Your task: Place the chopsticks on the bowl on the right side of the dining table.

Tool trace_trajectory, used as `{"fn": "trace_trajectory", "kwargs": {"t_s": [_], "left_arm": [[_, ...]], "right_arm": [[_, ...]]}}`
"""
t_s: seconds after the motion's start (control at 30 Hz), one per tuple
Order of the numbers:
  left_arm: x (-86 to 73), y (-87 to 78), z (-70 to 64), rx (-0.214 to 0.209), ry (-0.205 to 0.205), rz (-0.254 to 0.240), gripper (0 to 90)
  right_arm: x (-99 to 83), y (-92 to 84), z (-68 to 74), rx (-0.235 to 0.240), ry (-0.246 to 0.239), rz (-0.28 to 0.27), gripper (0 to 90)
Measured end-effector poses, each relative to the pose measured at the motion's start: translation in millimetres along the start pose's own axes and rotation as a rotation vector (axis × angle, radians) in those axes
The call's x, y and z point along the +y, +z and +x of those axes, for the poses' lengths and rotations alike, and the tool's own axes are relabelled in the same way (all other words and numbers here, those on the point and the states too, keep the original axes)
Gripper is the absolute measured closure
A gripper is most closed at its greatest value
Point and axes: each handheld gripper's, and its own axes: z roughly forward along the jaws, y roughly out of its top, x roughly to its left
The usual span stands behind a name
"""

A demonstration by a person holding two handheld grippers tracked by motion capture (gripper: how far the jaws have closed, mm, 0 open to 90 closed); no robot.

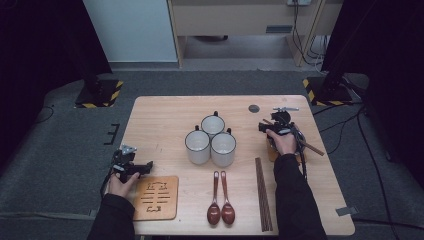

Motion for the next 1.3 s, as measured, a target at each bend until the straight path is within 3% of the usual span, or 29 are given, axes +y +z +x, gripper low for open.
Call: {"fn": "trace_trajectory", "kwargs": {"t_s": [0.5, 0.77, 1.3], "left_arm": [[0.0, 0.0, 0.0, 0.0, 0.0, 0.0, 0.0], [0.0, 0.0, 0.0, 0.0, 0.0, 0.0, 0.0], [0.0, 0.0, 0.0, 0.0, 0.0, 0.0, 0.0]], "right_arm": [[-3.7, -2.9, 13.0, 0.031, -0.053, 0.081, 14.3], [-4.9, -7.6, 25.2, 0.051, -0.089, 0.088, 14.8], [-3.9, -18.8, 26.8, 0.052, -0.11, 0.097, 14.7]]}}
